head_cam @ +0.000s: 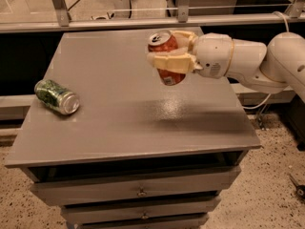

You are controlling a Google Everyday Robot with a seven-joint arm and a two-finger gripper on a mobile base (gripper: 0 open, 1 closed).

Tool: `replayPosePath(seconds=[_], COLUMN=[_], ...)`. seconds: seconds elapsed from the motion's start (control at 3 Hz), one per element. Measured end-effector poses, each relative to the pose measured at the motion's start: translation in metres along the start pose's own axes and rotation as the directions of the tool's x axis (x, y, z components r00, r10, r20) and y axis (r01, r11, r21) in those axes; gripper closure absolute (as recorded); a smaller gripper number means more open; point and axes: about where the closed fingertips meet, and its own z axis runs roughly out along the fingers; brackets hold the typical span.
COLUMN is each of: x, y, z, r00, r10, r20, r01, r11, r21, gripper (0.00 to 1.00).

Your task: Place coke can upright

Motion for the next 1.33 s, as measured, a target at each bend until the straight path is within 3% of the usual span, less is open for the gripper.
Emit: replayPosePath(seconds=[0.67,1.0,1.33], x=[0.031,0.047,0.061], y=[0.008,0.013,0.018], z=[-0.002,-0.006,-0.007], r00=[0.998,0.996,0.995], r10=[-0.003,0.03,0.06], r20=[0.07,0.081,0.08], r01=[0.007,-0.023,-0.05], r11=[0.9982,0.9962,0.9915], r21=[-0.059,-0.084,-0.12], gripper=[1.0,1.0,0.84])
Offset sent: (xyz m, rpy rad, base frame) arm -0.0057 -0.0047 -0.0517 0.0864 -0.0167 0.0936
